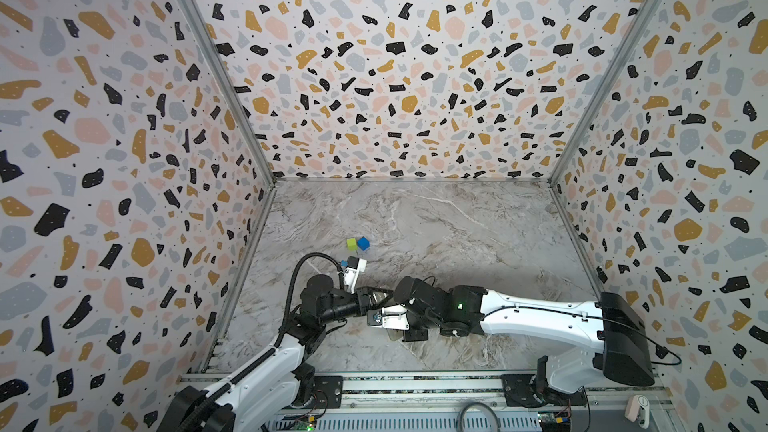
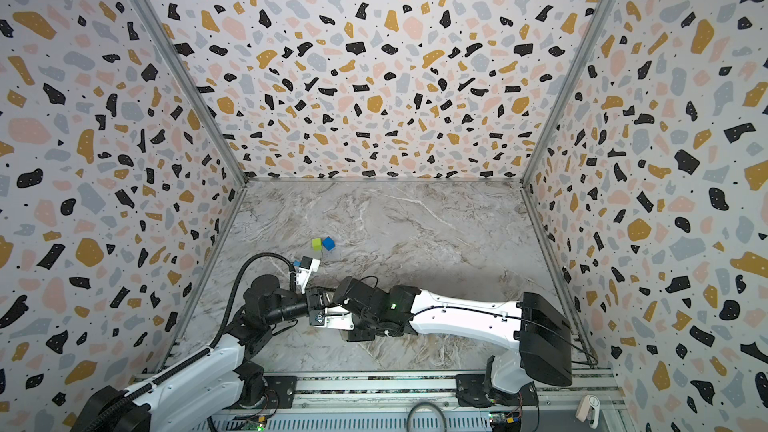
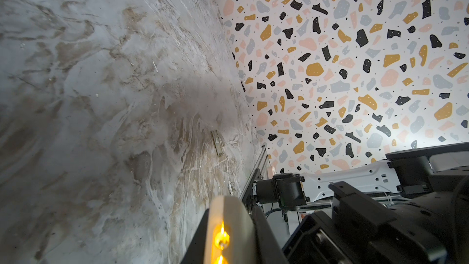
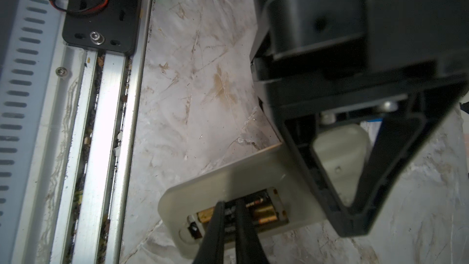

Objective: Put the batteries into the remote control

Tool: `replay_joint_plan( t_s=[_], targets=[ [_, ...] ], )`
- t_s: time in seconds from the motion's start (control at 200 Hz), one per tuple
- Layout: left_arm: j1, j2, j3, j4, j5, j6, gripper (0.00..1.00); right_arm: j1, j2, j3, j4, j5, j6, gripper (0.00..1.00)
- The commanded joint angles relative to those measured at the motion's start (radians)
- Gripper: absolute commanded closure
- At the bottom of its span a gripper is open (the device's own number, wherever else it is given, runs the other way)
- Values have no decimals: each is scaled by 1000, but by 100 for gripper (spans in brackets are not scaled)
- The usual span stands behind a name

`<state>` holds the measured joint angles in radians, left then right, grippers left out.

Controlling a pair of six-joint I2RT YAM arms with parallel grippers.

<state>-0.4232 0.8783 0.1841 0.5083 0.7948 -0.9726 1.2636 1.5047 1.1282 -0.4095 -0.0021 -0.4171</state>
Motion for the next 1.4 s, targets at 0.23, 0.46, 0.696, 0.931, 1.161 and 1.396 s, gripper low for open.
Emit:
replay_joint_plan(
  t_s=[0.23,0.46,0.696,0.931,1.161,1.396],
  targets=[
    [-29,-21,26,111,90,-46,100,-32,42,-21,31,71,14,92],
    [-29,-20,37,42,67,-3,100,-28,21,-7,16,63,28,92],
    [-29,-13,46,-13,49,34,100,-5,-77,-19,-10,59,70,93],
    [-29,-12,46,-22,43,40,100,-1,-100,-43,-27,79,87,95],
    [-29,-11,48,-22,43,40,100,5,-78,-37,-13,68,81,96],
    [-29,-9,48,-19,47,38,100,8,-51,-24,6,52,79,96]
  ],
)
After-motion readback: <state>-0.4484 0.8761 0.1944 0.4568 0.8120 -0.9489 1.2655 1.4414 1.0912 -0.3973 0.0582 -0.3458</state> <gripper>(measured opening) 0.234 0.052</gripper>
